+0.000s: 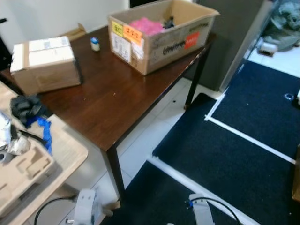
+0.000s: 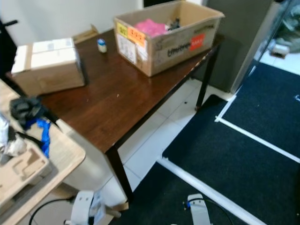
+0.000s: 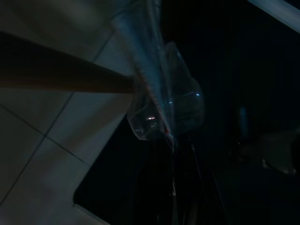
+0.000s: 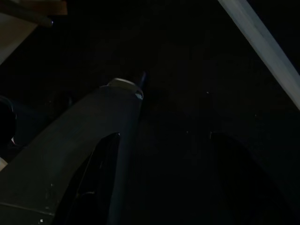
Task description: Picking trash to rubbish bin
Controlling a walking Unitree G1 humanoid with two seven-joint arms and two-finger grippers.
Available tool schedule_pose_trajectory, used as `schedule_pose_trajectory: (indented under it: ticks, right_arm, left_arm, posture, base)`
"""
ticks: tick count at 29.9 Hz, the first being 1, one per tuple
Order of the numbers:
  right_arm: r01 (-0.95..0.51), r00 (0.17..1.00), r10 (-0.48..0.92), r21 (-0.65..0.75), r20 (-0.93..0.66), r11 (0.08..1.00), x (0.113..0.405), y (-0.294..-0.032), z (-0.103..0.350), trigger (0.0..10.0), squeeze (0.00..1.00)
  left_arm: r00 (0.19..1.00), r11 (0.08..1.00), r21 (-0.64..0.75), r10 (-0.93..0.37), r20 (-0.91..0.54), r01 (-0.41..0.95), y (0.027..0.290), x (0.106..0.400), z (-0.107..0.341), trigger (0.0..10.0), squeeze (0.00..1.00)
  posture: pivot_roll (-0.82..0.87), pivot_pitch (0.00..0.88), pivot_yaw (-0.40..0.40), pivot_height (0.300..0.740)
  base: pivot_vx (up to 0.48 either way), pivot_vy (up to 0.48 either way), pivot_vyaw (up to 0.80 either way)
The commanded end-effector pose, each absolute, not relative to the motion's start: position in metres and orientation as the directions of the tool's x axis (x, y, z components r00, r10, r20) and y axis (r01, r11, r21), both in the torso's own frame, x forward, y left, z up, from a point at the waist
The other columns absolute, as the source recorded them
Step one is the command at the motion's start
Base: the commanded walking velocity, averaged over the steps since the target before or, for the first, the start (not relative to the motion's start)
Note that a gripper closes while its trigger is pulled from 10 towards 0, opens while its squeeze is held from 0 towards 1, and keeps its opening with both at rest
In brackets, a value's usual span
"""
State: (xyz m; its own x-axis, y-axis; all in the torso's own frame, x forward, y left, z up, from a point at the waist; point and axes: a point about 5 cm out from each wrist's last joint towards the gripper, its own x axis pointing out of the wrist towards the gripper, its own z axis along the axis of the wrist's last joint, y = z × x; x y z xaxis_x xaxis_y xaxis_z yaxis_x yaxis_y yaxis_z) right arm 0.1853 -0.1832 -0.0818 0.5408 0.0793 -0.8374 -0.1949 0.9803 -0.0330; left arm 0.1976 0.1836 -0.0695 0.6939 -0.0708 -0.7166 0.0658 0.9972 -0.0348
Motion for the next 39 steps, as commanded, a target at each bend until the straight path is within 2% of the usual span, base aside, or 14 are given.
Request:
schedule_pose_trajectory:
  ticks: [1,5,39]
  right_arm:
    - [-0.191,0.519,0.089,-0.015,-0.85,0.981,0.176,-0.1821,-0.0864,10.0,0.0]
    - [-0.236,0.505,0.09,-0.037,-0.858,0.971,0.1754,-0.182,-0.0869,10.0,0.0]
    - [-0.227,0.519,0.086,-0.04,-0.851,0.973,0.1751,-0.1853,-0.0866,10.0,0.0]
  left_arm:
    - [0.655,0.997,-0.048,-0.081,-0.751,0.067,0.1821,0.1827,-0.0781,10.0,0.0]
    - [0.653,0.997,-0.055,-0.081,-0.753,0.06,0.1815,0.1826,-0.0785,10.0,0.0]
    - [0.651,0.996,-0.075,-0.093,-0.753,0.056,0.1776,0.1852,-0.0783,10.0,0.0]
  posture:
    - [-0.03,0.125,0.016,0.74]
    - [-0.03,0.121,0.017,0.74]
    - [-0.04,0.117,0.012,0.74]
  base:
    - [0.0,0.0,0.0]
    - [0.0,-0.12,0.0]
    - [0.0,-0.253,0.0]
